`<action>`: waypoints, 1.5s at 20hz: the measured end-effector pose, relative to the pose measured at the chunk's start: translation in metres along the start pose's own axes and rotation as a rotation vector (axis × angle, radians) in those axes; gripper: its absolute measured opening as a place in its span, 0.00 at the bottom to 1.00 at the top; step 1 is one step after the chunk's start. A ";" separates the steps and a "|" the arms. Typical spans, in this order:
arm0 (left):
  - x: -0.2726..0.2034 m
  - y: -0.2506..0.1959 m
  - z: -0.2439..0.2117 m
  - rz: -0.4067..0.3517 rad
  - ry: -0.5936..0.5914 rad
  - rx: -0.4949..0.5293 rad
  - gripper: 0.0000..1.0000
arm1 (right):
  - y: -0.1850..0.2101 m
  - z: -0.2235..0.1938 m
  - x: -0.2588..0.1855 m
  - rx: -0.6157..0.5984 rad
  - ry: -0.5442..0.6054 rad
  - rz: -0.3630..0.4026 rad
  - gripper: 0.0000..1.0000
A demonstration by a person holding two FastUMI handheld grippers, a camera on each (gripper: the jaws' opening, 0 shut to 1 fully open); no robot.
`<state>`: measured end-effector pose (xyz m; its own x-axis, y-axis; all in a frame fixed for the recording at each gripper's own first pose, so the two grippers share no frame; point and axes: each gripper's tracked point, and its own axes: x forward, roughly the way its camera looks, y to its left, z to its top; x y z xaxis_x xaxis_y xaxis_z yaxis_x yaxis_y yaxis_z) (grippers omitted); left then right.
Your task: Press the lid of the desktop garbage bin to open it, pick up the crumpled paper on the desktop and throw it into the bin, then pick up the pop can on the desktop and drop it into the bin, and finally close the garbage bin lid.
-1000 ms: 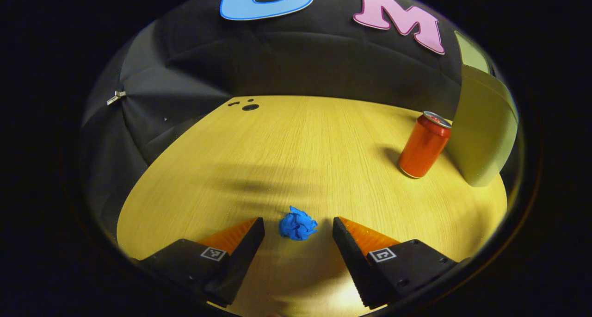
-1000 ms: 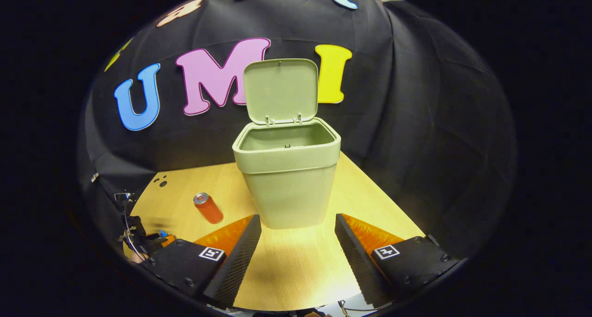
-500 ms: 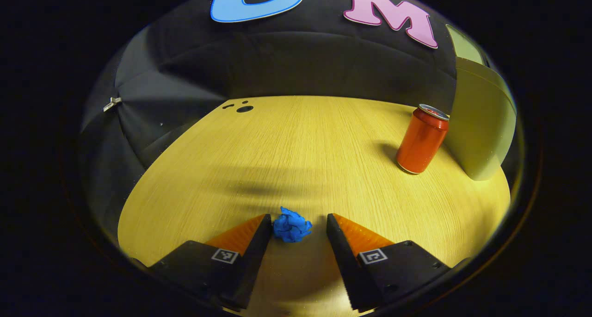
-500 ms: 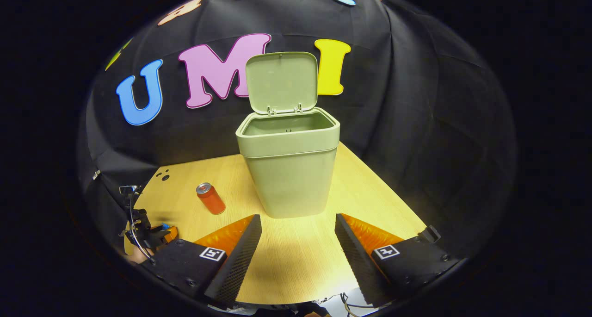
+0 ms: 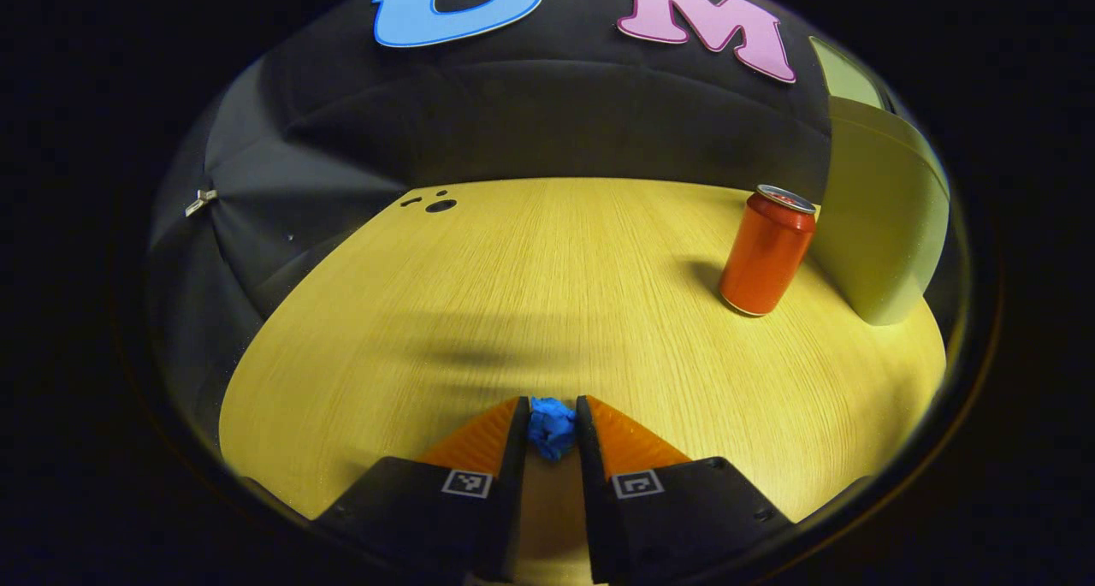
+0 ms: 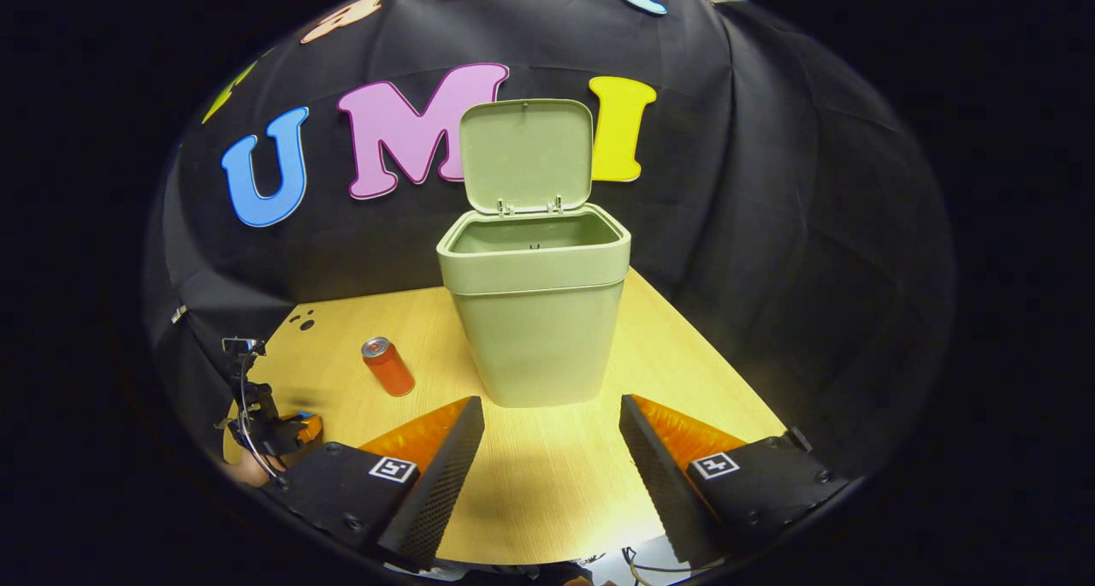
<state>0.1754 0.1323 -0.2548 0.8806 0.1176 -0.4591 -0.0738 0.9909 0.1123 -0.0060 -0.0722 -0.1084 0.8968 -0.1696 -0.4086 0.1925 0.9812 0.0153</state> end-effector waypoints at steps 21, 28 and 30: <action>-0.130 -0.101 0.192 -0.100 -0.281 0.004 0.30 | -0.053 0.007 0.062 0.029 0.027 0.127 0.99; -0.164 -0.209 0.275 -0.256 -0.413 0.022 0.30 | -0.071 -0.014 0.073 0.063 0.076 0.180 0.99; -0.173 -0.245 0.294 -0.310 -0.442 0.029 0.30 | -0.080 -0.012 0.076 0.065 0.071 0.194 1.00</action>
<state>0.1792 -0.1494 0.0561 0.9725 -0.2250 -0.0606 0.2285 0.9718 0.0578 0.0423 -0.1622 -0.1518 0.8897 0.0311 -0.4554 0.0461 0.9864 0.1575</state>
